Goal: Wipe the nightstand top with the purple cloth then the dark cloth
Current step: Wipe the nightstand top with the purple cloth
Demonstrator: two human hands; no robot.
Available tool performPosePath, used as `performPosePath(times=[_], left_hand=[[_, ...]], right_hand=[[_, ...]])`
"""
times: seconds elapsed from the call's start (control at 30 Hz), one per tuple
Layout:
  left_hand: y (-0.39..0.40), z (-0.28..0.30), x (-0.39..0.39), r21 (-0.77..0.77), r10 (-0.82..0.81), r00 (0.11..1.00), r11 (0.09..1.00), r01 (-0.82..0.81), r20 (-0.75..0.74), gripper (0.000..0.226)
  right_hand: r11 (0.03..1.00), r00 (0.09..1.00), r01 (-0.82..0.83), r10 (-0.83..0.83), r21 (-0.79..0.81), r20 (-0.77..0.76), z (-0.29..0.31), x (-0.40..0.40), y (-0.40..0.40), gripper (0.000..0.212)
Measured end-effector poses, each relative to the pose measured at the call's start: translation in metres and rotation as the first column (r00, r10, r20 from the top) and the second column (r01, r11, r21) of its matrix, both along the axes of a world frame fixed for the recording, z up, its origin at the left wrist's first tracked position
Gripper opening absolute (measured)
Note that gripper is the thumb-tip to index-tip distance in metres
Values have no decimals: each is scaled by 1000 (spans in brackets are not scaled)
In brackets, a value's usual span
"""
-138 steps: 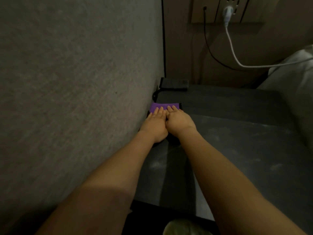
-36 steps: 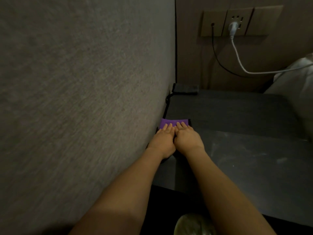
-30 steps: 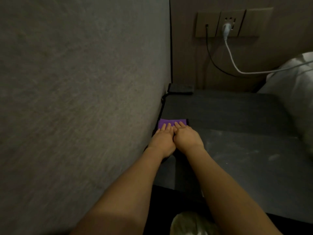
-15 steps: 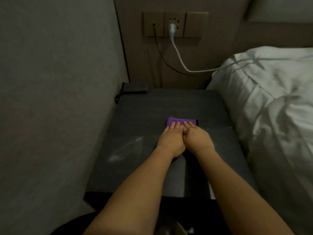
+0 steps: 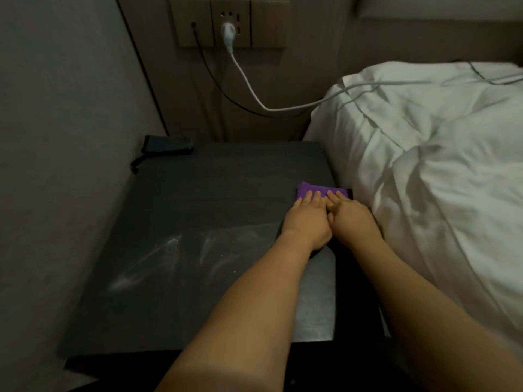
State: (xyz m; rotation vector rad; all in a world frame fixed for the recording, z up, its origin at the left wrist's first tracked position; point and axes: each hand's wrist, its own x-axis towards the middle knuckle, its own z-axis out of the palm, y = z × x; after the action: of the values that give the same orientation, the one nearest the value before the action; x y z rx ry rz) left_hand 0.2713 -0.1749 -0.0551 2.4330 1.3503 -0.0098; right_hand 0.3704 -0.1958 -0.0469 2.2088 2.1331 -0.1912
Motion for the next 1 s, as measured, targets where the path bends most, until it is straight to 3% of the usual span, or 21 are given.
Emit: performPosePath(times=[0.17, 0.33, 0.5, 0.6, 0.73, 1.0], left_hand=[[1, 4, -4, -17, -32, 999, 999, 32, -34, 60], [-18, 2, -10, -5, -58, 997, 998, 58, -46, 60], [-30, 5, -14, -3, -79, 994, 997, 79, -78, 59], [-30, 8, -25, 2, -111, 990, 994, 112, -90, 60], [-32, 8, -65, 6, -73, 993, 997, 74, -93, 60], [-31, 9, -182, 21, 63, 991, 998, -61, -120, 63]], right_hand=[[999, 999, 33, -33, -12, -10, 2, -4, -2, 52], [998, 999, 37, -36, -54, 18, 6, -11, -24, 79], [995, 998, 59, -57, -80, 30, 5, -15, -36, 62], [994, 997, 76, -75, -74, 8, 5, -27, -38, 65], [997, 998, 52, -53, -56, -21, 2, -63, -35, 51], [994, 992, -97, 93, -46, -85, 6, -177, -20, 49]])
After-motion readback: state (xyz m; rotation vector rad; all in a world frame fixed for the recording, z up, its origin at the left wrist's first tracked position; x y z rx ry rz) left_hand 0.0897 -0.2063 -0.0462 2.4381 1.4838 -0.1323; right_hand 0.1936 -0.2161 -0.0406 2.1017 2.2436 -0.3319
